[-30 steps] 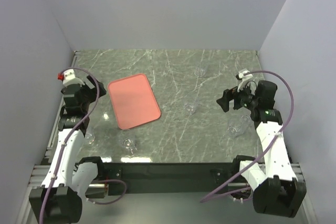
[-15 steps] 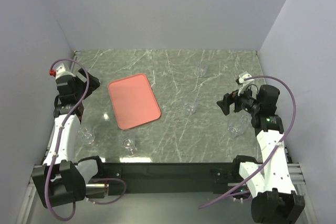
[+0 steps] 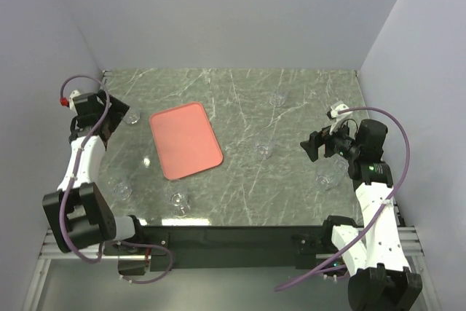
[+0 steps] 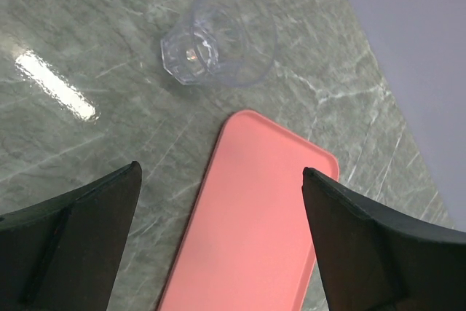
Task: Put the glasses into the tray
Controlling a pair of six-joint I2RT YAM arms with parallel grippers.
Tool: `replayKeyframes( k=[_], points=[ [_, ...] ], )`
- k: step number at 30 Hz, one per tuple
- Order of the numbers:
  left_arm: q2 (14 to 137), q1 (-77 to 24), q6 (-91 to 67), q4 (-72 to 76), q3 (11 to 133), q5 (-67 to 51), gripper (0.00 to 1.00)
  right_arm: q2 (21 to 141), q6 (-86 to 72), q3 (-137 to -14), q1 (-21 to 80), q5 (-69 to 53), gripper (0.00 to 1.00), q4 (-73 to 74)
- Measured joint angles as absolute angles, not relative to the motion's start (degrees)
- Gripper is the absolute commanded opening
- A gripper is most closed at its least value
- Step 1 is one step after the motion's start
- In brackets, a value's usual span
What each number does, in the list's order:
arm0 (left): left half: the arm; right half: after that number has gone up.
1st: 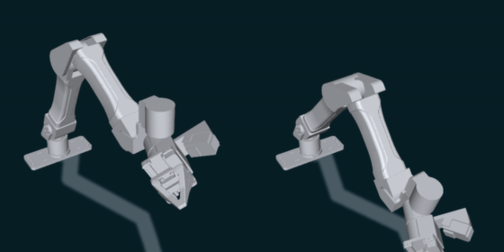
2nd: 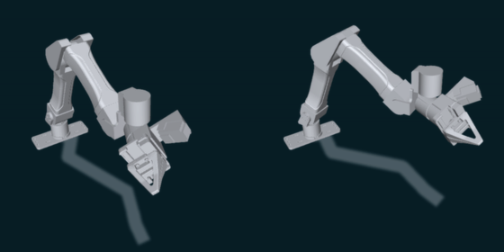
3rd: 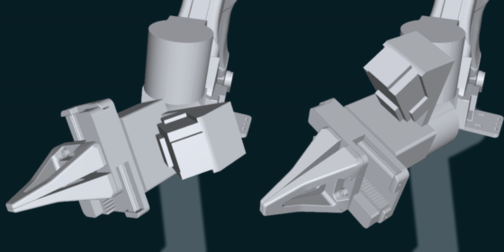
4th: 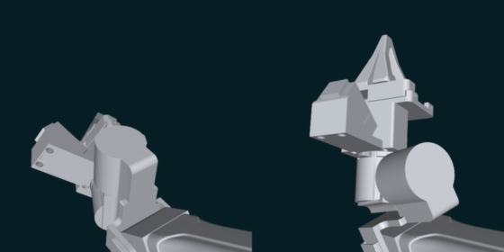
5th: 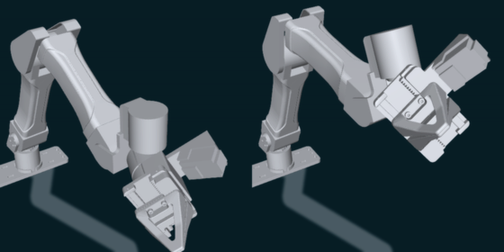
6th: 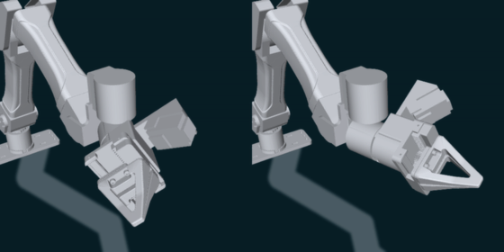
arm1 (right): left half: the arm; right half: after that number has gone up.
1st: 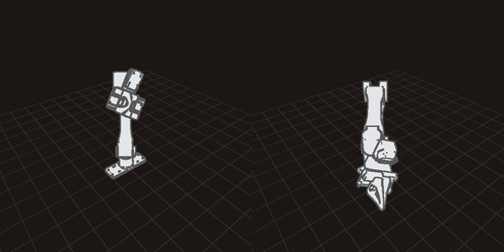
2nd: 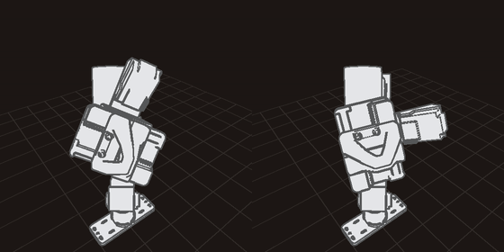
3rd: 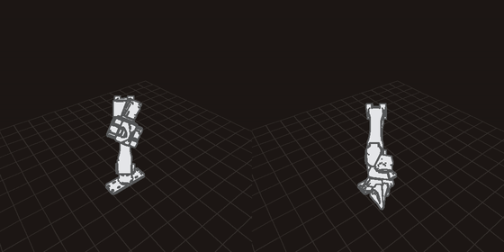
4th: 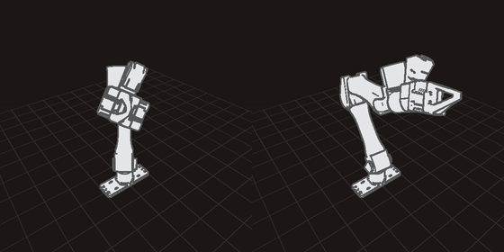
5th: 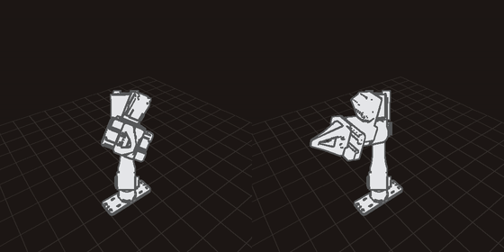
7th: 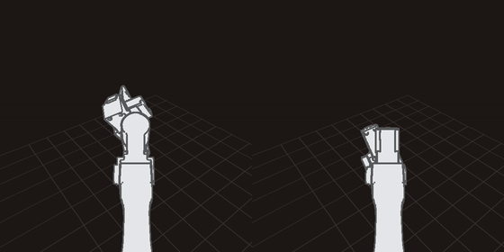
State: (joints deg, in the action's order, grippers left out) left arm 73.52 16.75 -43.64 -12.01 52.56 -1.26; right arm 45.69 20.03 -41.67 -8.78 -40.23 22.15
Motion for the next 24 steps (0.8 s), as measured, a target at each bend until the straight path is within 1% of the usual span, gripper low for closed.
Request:
replayKeyframes(
  k=[5, 6, 8, 9, 12, 14, 17, 20, 24],
  points=[
    [80.84, 18.04, -46.33, -14.63, 58.33, -0.91, 0.91, 45.08, 20.01, -41.67, -8.78, -40.69, 1.00, 22.15],
    [82.83, 18.28, -46.68, -15.40, 59.96, -0.51, 0.85, 44.93, 20.01, -41.67, -8.78, -40.84, 1.00, 22.15],
    [86.70, 18.52, -47.53, -16.99, 63.44, 0.45, 0.79, 44.62, 19.99, -41.67, -8.78, -41.30, 1.00, 22.15],
    [88.58, 18.63, -47.77, -17.56, 64.95, 0.91, 0.71, 44.47, 20.01, -41.67, -8.78, -41.47, 1.00, 22.15],
    [94.26, 18.81, -47.99, -20.36, 70.13, 2.00, 0.61, 44.38, 20.01, -41.67, -8.78, -41.65, 1.00, 22.13],
    [97.78, 18.83, -47.97, -21.85, 73.19, 2.72, 0.60, 44.40, 20.01, -41.67, -8.78, -41.65, 1.00, 22.13],
    [101.60, 18.83, -47.92, -23.88, 76.05, 3.51, 0.54, 44.40, 20.01, -41.67, -8.78, -41.63, 1.00, 22.13],
    [104.86, 18.83, -47.86, -26.41, 78.78, 4.40, 0.50, 44.40, 20.01, -41.65, -8.78, -41.63, 1.00, 22.13],
    [108.68, 18.83, -47.44, -28.47, 82.81, 4.75, 0.49, 44.49, 20.01, -41.65, -8.78, -41.56, 1.00, 22.13]
  ],
)
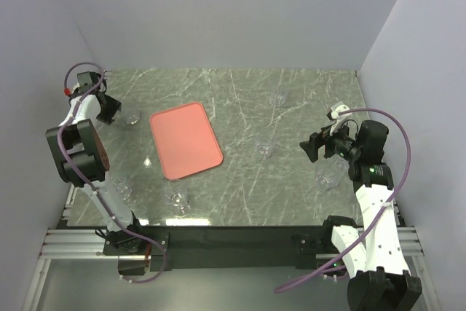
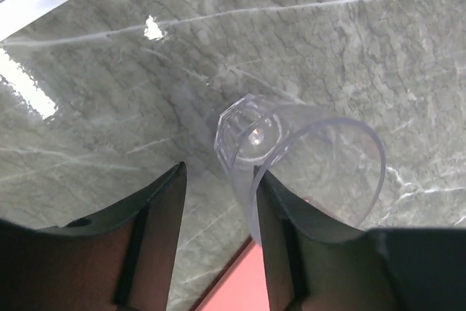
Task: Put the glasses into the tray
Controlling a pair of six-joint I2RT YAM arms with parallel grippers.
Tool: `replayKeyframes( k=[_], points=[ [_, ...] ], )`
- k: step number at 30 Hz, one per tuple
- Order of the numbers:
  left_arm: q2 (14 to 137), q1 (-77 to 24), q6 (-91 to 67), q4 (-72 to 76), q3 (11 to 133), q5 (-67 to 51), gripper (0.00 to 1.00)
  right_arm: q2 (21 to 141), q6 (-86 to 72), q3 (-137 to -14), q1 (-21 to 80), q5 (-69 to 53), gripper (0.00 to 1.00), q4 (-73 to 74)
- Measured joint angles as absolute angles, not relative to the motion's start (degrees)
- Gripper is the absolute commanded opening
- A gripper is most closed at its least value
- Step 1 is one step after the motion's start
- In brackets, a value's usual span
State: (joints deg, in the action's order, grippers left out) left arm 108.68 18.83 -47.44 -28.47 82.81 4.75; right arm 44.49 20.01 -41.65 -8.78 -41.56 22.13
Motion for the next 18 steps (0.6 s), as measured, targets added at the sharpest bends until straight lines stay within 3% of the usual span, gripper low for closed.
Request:
replayKeyframes(
  k=[2, 9, 18],
  points=[
    [109.69, 18.83, -47.31, -28.97, 83.90, 4.86, 0.41, 44.58, 20.01, -41.65, -8.78, -41.50, 1.00, 22.13],
    [111.11, 18.83, -46.48, -30.06, 85.56, 5.39, 0.01, 44.88, 20.01, -41.65, -8.78, -41.41, 1.00, 22.11],
    [111.09, 18.74, -45.39, -30.15, 85.69, 5.21, 0.00, 44.88, 20.01, -41.63, -8.78, -41.39, 1.00, 22.11]
  ],
)
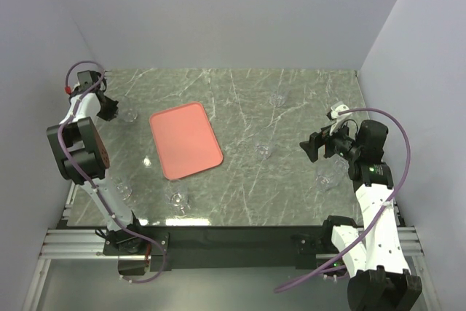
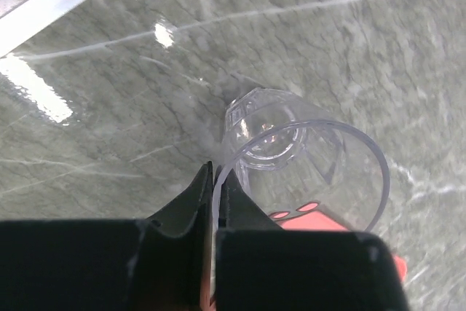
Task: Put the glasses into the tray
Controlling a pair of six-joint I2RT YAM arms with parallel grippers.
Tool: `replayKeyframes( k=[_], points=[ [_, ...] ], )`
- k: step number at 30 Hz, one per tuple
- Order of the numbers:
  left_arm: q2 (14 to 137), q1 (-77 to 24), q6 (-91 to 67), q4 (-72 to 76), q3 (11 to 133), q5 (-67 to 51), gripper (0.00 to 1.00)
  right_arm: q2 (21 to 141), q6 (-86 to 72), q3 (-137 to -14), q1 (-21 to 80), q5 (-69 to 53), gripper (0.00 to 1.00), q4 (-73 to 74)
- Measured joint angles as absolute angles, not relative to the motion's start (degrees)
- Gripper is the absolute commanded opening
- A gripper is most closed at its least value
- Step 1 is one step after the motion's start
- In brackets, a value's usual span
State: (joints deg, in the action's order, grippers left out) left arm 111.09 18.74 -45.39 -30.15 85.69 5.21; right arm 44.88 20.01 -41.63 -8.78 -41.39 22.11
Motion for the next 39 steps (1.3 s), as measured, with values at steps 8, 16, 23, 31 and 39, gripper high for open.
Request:
replayKeyframes(
  k=[8, 16, 23, 31, 39],
  points=[
    [106.59, 17.67, -40.62, -26.11, 81.30, -3.03, 0.00, 44.82, 20.01, -40.80, -8.78, -41.39, 1.00, 22.02],
    [103.70, 15.22, -36.07, -21.41, 79.72, -11.27, 0.00, 44.69, 20.01, -40.80, -8.78, -41.41, 1.00, 22.00],
    [103.79, 11.97, -33.01, -20.60, 79.72, -16.32, 0.03, 44.47, 20.01, -40.80, -8.78, -41.41, 1.00, 21.98],
    [106.80, 6.76, -30.55, -21.23, 82.17, -18.24, 0.03, 44.23, 20.01, -40.80, -8.78, -41.39, 1.00, 21.93],
    [110.50, 2.37, -30.57, -21.96, 83.11, -18.11, 0.01, 44.07, 20.03, -40.80, -8.78, -41.41, 1.00, 21.93]
  ],
)
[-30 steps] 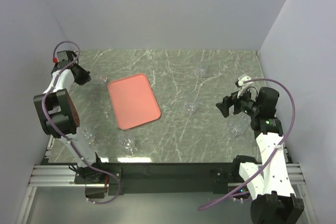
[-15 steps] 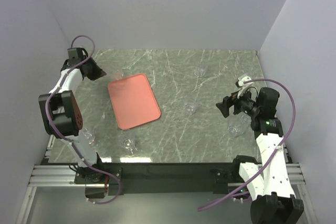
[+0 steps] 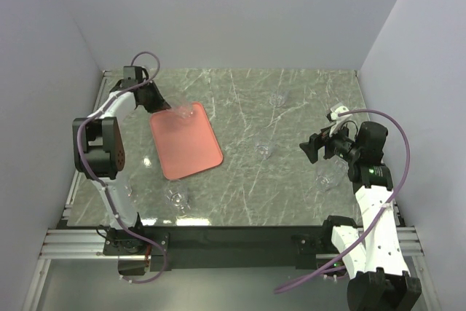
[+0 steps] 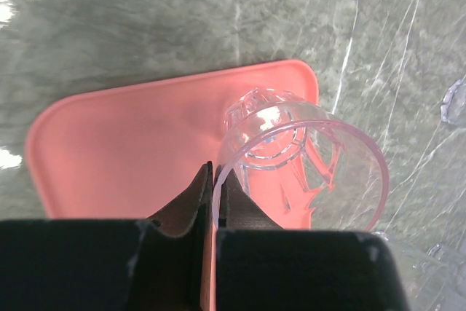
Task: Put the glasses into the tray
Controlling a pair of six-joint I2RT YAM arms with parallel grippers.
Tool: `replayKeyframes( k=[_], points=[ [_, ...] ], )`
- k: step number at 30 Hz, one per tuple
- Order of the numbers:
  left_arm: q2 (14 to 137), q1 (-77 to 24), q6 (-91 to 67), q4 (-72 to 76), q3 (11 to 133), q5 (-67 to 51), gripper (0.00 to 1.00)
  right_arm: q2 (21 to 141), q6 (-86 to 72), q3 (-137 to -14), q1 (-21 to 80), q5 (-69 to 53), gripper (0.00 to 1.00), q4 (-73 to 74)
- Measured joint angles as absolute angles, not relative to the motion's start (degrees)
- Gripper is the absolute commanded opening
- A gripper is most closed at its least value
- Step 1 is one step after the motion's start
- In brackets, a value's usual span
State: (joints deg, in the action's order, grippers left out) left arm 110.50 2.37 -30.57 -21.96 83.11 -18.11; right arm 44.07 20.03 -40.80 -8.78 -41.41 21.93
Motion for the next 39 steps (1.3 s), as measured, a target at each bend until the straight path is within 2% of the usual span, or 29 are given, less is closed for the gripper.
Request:
replayKeyframes(
  k=[21, 39],
  points=[
    [115.81, -4.80, -29.41, -26.02, 90.28, -12.05, 0.08, 43.62, 20.03, -40.80, -8.78, -41.39, 1.00, 21.93],
    [116.64, -7.70, -27.59, -29.87, 94.65, -6.57, 0.32, 43.62, 20.03, -40.80, -8.78, -41.36, 1.00, 21.93]
  ],
)
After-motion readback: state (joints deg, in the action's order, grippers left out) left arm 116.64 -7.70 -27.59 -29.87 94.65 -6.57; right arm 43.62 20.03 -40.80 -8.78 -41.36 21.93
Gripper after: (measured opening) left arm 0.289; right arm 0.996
